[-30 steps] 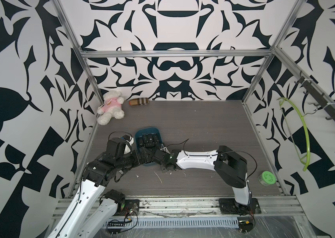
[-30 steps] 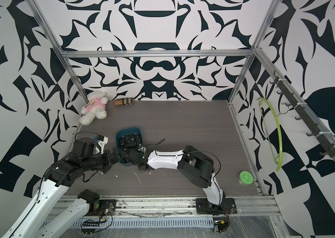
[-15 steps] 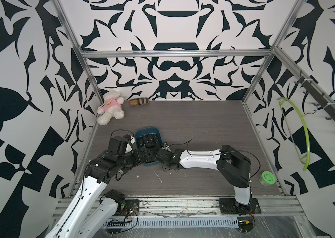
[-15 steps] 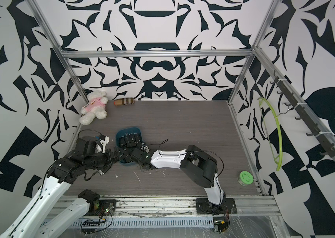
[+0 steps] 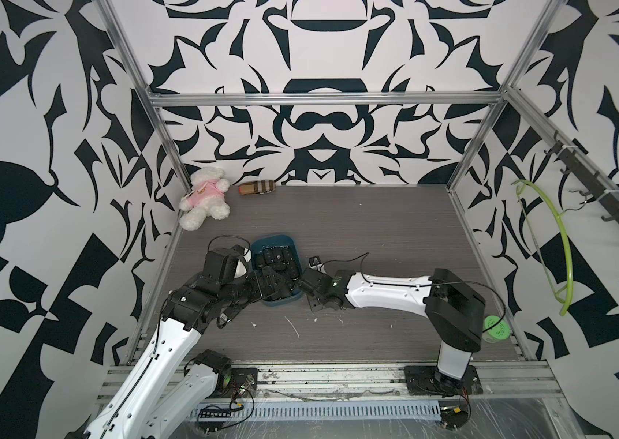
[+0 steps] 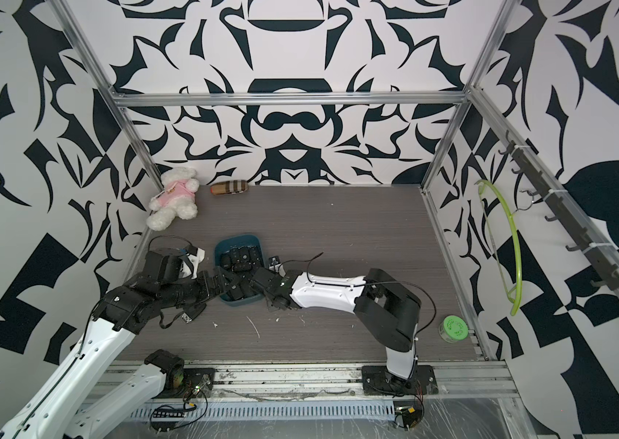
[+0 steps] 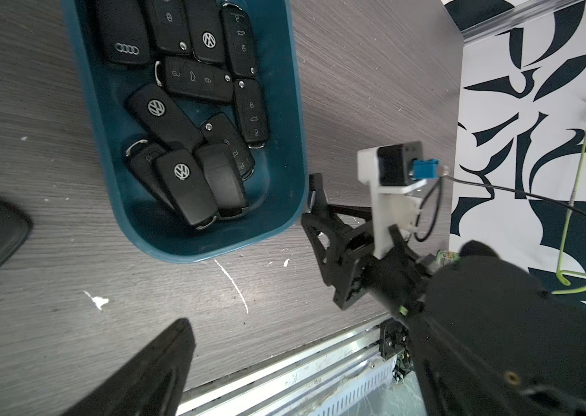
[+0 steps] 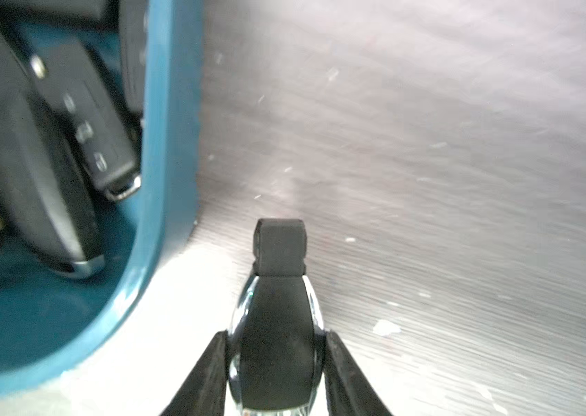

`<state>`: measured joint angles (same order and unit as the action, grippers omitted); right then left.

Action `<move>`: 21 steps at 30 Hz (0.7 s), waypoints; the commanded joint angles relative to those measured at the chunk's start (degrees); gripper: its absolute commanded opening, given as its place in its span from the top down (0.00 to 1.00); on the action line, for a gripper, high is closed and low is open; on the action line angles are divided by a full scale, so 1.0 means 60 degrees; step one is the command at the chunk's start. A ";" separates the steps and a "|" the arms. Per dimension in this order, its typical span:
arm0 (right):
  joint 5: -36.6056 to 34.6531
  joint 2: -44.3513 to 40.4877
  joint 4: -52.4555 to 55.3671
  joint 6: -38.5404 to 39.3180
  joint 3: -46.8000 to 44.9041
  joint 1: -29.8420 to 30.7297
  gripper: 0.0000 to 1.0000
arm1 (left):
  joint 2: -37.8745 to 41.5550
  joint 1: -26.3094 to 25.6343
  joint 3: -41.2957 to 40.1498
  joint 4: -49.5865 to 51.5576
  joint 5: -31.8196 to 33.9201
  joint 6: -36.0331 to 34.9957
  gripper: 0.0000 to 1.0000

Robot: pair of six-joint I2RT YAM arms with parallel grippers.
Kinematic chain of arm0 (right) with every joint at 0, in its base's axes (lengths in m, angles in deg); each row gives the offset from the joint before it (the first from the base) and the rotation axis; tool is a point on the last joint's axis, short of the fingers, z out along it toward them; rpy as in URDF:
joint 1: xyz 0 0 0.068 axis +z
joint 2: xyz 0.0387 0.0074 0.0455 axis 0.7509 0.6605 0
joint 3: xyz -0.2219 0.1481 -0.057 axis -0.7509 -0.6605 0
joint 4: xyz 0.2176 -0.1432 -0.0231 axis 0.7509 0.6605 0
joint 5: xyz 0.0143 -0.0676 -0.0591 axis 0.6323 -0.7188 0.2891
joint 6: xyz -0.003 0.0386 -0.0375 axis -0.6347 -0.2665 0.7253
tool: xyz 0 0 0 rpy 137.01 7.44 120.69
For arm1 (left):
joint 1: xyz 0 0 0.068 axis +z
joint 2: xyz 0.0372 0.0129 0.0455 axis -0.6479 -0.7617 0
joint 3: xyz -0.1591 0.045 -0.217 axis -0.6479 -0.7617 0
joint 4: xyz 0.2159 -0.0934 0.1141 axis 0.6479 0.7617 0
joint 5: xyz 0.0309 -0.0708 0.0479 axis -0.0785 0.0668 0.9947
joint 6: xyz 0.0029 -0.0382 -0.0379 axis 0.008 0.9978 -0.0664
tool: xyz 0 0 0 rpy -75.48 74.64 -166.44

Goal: Place the car key into the storage box
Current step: Pick up the car key from the center of the board, then place the car key in the storage box.

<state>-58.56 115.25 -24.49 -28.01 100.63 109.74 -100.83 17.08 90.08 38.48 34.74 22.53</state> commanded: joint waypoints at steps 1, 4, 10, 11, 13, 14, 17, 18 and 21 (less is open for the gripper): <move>-0.0712 -0.0839 0.0619 0.0160 0.0202 -0.0185 0.57 | -0.0027 0.0031 0.0234 -0.0164 0.0208 -0.0136 0.01; -0.0938 -0.0860 0.0992 0.0577 0.0840 -0.0205 0.57 | 0.0073 0.0029 0.0282 -0.0160 0.0554 -0.0122 0.01; -0.0635 0.0056 0.1216 0.1387 0.2619 -0.0204 0.57 | 0.0483 0.0025 0.0476 0.0148 0.1947 0.0160 0.01; -0.0572 0.0256 0.1218 0.1471 0.2907 -0.0204 0.57 | 0.0598 0.0024 0.0501 0.0147 0.2196 0.0223 0.01; -0.0355 0.0762 0.1219 0.1656 0.3519 -0.0208 0.57 | 0.0872 0.0019 0.0565 0.0491 0.2729 0.0337 0.01; -0.0267 0.0961 0.1226 0.1706 0.3765 -0.0208 0.57 | 0.0971 0.0030 0.0596 0.0573 0.2940 0.0371 0.01; 0.0088 0.1656 0.1101 0.1926 0.4526 -0.0212 0.57 | 0.1222 0.0023 0.0669 0.0766 0.3409 0.0434 0.01; 0.0190 0.1923 0.1109 0.1992 0.4796 -0.0205 0.57 | 0.1256 0.0025 0.0678 0.0810 0.3463 0.0427 0.01; 0.0480 0.2674 0.1129 0.2149 0.5564 -0.0204 0.57 | 0.1199 0.0019 0.0702 0.0988 0.3499 0.0451 0.01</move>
<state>-57.47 129.79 -17.93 -17.21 129.52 108.28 -93.33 17.08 93.29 41.71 53.10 24.76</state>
